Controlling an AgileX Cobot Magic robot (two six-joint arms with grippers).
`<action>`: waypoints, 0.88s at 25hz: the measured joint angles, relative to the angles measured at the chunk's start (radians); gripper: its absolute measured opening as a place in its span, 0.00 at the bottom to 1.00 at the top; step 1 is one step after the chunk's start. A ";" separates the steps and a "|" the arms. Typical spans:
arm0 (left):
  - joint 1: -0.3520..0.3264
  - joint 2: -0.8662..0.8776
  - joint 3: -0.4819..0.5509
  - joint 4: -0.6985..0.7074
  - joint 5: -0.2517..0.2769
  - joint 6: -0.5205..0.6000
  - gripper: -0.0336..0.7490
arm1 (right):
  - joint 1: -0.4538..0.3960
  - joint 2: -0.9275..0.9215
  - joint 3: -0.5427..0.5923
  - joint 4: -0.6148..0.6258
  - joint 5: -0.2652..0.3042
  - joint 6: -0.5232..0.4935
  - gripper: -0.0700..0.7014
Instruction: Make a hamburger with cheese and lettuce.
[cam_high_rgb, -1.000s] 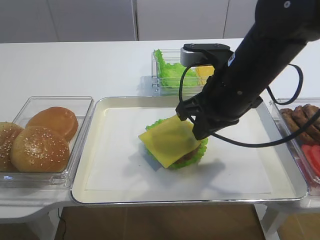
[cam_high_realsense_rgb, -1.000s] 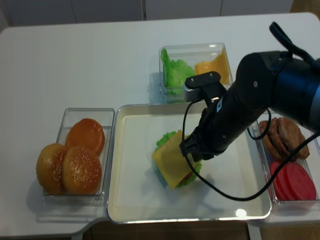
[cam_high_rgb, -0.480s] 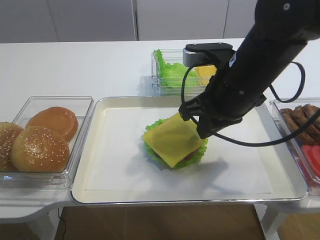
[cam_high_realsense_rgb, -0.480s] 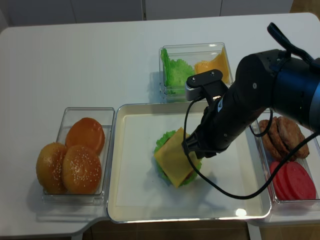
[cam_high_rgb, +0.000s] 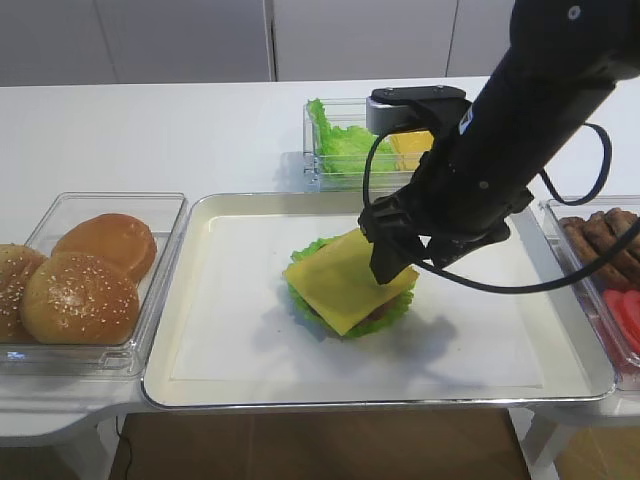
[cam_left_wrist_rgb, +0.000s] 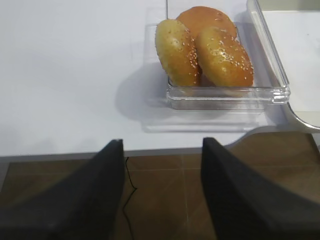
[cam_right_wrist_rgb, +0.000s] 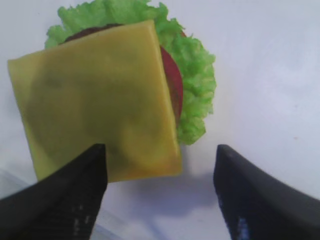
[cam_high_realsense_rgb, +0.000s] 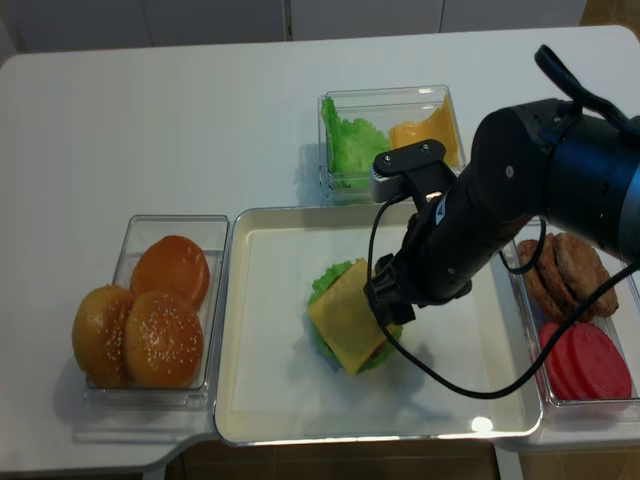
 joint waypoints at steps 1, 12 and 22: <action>0.000 0.000 0.000 0.000 0.000 0.000 0.52 | 0.000 -0.002 0.000 -0.002 0.000 0.008 0.77; 0.000 0.000 0.000 0.000 0.000 0.000 0.52 | 0.000 -0.075 0.000 -0.232 0.096 0.122 0.71; 0.000 0.000 0.000 0.000 0.000 0.000 0.52 | -0.097 -0.122 0.000 -0.323 0.177 0.172 0.69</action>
